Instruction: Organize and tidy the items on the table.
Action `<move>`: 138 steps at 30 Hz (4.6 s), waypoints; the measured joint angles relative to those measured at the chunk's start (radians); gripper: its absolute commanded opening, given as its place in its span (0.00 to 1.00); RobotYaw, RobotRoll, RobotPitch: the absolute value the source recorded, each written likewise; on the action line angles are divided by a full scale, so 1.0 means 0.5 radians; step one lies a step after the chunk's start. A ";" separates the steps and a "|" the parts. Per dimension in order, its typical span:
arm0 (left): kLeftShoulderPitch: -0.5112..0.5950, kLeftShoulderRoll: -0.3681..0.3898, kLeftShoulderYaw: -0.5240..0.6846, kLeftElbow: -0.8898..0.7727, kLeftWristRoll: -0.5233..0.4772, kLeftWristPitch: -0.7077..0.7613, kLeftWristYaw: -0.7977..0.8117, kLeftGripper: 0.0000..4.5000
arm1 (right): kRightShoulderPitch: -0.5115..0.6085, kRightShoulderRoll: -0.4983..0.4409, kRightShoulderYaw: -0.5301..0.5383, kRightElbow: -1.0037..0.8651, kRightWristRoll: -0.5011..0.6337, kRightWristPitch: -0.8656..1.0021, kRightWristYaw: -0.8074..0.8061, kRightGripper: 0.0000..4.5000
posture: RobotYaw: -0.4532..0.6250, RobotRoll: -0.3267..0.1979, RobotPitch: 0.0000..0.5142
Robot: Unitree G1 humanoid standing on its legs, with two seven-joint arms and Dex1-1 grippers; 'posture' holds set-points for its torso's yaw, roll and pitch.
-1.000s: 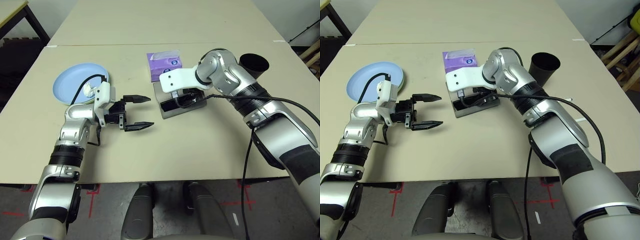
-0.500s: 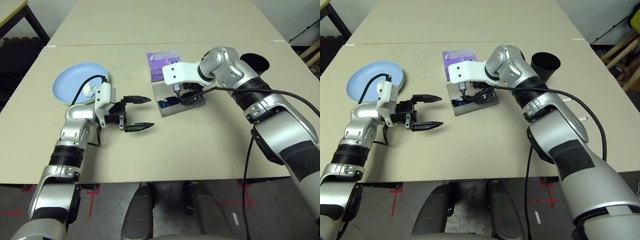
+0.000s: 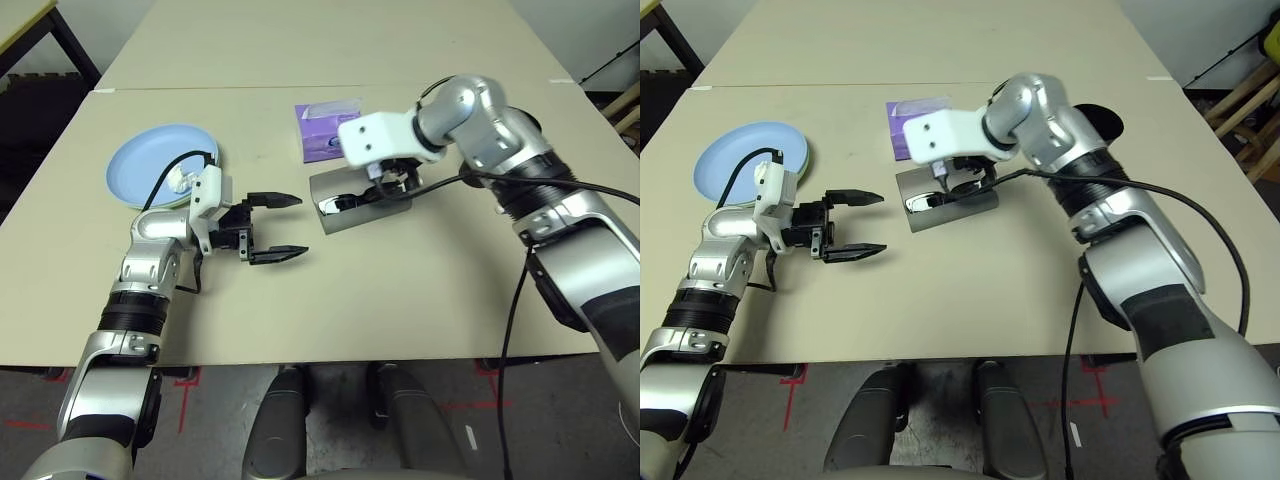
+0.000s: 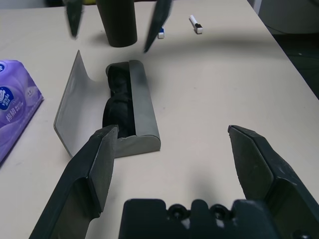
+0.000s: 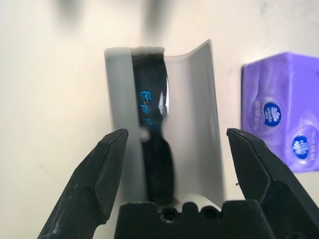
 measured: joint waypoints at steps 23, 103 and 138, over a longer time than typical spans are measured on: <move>-0.084 0.015 0.003 0.228 0.037 -0.016 -0.029 1.00 | 1.395 0.267 -0.923 -0.699 0.864 -0.036 -0.992 0.99 | 0.48 0.62 0.40; -0.887 -0.333 0.060 1.488 0.596 -0.564 0.499 0.01 | 1.673 -0.134 -0.899 -0.789 1.210 -0.244 -0.918 1.00 | 0.43 0.62 0.41; -0.760 -0.358 0.037 1.346 0.588 -0.630 0.273 0.01 | 1.682 -0.047 -1.006 -0.559 1.280 -0.470 -0.916 1.00 | 0.43 0.62 0.42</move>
